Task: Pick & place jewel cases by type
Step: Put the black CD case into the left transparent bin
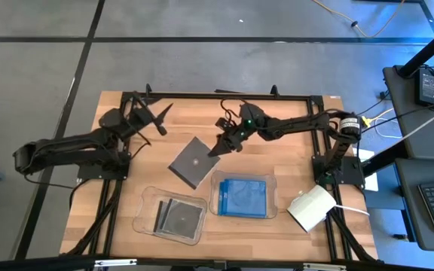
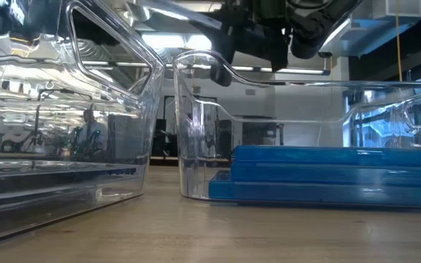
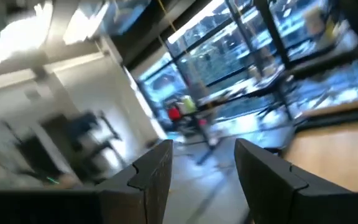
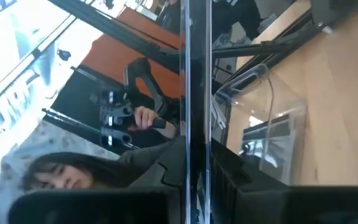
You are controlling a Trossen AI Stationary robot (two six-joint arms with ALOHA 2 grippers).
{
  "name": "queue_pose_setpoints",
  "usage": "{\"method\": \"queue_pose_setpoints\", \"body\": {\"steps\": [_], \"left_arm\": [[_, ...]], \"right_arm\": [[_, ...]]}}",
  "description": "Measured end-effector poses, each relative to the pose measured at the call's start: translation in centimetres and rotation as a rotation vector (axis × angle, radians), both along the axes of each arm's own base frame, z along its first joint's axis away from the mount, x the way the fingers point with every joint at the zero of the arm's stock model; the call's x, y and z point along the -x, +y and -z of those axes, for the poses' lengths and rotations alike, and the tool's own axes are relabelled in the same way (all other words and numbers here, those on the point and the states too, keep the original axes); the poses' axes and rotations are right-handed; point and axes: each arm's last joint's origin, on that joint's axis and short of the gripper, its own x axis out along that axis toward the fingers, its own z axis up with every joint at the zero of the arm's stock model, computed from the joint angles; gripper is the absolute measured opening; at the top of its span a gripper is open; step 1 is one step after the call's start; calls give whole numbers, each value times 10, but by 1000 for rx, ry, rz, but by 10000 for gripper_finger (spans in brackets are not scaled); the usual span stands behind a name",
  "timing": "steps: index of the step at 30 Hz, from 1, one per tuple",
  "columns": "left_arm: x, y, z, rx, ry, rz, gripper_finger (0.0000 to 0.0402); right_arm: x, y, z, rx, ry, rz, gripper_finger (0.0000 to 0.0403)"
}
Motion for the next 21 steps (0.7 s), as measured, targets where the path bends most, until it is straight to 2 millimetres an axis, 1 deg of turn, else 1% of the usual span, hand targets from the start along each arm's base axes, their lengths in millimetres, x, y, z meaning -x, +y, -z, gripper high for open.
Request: {"method": "queue_pose_setpoints", "body": {"steps": [4, 8, 10, 12, 15, 18, 21], "left_arm": [[9, 1, 0, 201, -125, 90, 171], [18, 0, 4, 454, -260, 125, 171], [22, -2, 9, 572, -268, 142, 171], [24, -5, 14, 688, -267, 198, 171], [24, -12, 15, 848, -278, 357, 171], [19, -18, 15, 953, -281, 464, 171], [13, -21, 20, 997, -273, 461, 171]], "right_arm": [[5, -18, 2, 56, -32, -12, 42], [10, -35, 2, 119, -85, -16, 41], [13, -44, 2, 153, -114, -11, 41], [16, -53, 2, 194, -146, -3, 42], [20, -65, 2, 258, -191, 27, 41], [22, -73, 0, 321, -232, 92, 41], [22, -77, 0, 394, -258, 163, 42]]}}
